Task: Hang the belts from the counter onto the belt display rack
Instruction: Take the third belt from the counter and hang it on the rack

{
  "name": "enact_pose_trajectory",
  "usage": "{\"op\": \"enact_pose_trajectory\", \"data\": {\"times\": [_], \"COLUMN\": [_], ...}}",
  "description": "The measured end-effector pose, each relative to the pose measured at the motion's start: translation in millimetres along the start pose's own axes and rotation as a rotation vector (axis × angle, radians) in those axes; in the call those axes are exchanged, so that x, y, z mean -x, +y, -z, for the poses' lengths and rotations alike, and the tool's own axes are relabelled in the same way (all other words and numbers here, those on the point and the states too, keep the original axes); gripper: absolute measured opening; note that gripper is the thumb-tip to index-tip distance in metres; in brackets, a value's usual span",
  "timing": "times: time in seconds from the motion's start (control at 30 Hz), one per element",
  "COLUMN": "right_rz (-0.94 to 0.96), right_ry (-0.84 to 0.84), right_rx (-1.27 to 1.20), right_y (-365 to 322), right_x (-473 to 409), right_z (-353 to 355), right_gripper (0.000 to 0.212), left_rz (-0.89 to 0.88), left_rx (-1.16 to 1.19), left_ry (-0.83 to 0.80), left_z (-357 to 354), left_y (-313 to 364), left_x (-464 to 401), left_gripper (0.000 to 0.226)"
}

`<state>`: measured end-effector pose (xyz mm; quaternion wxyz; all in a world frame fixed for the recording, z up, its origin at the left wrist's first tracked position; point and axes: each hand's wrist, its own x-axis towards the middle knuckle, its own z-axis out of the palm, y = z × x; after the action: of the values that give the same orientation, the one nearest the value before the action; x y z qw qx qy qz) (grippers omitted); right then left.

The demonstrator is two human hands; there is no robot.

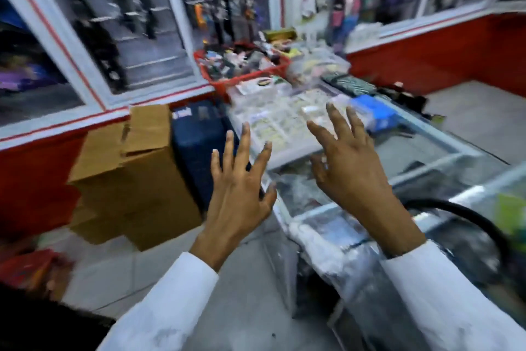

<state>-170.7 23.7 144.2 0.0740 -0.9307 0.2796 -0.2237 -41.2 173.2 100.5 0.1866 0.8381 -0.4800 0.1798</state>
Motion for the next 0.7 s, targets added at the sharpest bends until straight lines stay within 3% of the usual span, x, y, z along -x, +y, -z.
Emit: {"op": "enact_pose_trajectory", "data": {"times": [0.13,0.2,0.3,0.37,0.53,0.7], "right_rz": [-0.209,-0.302,-0.404,-0.432,-0.558,-0.565], "right_ry": [-0.185,-0.368,-0.649,-0.718,-0.679,-0.521], "right_rx": [0.037,0.083,0.129,0.148,0.030,-0.149], "right_y": [57.2,76.0,95.0,106.5,121.6,126.7], "right_x": [30.0,44.9,62.0,72.7,87.5,87.1], "right_z": [5.4,7.0,-3.7,-16.2,-30.7,-36.9], "right_gripper": [0.041,0.040,0.042,0.044,0.050,0.036], "left_rz": [-0.010,0.051,0.095,0.106,0.278,0.430], "left_rx": [0.310,0.506,0.658,0.695,0.845,1.043], "left_ry": [-0.166,-0.328,-0.519,-0.633,-0.830,-0.854], "left_z": [-46.7,-65.3,-90.3,-104.9,-138.0,-150.9], "left_y": [39.2,62.4,93.5,111.2,138.3,138.3], "left_x": [-0.6,-0.9,-1.4,-3.5,-6.1,-3.3], "left_gripper": [0.043,0.029,0.025,0.027,0.032,0.036]}}
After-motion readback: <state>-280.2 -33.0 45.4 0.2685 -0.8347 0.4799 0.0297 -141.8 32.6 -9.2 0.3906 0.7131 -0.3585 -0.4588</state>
